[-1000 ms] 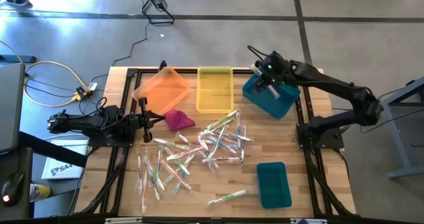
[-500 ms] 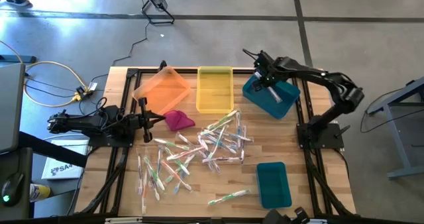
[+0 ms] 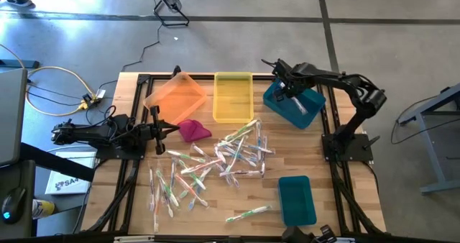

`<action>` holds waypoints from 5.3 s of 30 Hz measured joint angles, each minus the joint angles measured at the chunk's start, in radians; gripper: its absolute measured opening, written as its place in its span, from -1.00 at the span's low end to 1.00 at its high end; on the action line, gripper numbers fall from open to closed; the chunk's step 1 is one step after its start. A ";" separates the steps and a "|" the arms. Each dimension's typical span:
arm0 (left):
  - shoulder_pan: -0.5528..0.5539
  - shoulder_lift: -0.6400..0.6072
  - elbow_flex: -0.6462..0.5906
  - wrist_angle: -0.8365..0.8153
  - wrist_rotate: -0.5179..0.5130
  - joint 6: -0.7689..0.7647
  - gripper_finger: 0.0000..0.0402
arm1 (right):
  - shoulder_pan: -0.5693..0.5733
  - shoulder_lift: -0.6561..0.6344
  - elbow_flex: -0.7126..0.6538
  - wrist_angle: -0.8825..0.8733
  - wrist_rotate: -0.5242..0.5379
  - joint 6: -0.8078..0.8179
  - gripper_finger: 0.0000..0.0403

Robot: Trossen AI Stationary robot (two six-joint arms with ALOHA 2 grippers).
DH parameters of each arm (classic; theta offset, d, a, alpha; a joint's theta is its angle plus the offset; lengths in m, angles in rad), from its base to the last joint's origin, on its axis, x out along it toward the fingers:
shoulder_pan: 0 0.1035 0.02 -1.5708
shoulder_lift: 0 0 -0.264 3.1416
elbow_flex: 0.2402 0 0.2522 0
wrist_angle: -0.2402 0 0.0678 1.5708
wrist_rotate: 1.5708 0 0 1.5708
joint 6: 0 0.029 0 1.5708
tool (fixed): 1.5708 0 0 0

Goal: Pick & Place Toothbrushes
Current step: Put the orange toothbrush into the top blue bin, then put the blue toothbrush into the orange bin

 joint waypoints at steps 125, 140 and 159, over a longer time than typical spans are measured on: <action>0.000 0.000 0.001 -0.138 0.019 -0.126 -1.00 | 0.767 -0.365 -0.249 0.470 -0.078 -0.101 -0.99; 0.000 0.000 0.001 -0.075 -0.117 -0.103 -1.00 | 0.647 -0.361 -0.249 0.584 -0.164 -0.225 -0.99; 0.000 0.000 0.001 -0.088 -0.114 -0.096 -1.00 | 0.844 -0.360 -0.144 0.201 -0.157 -0.012 -0.99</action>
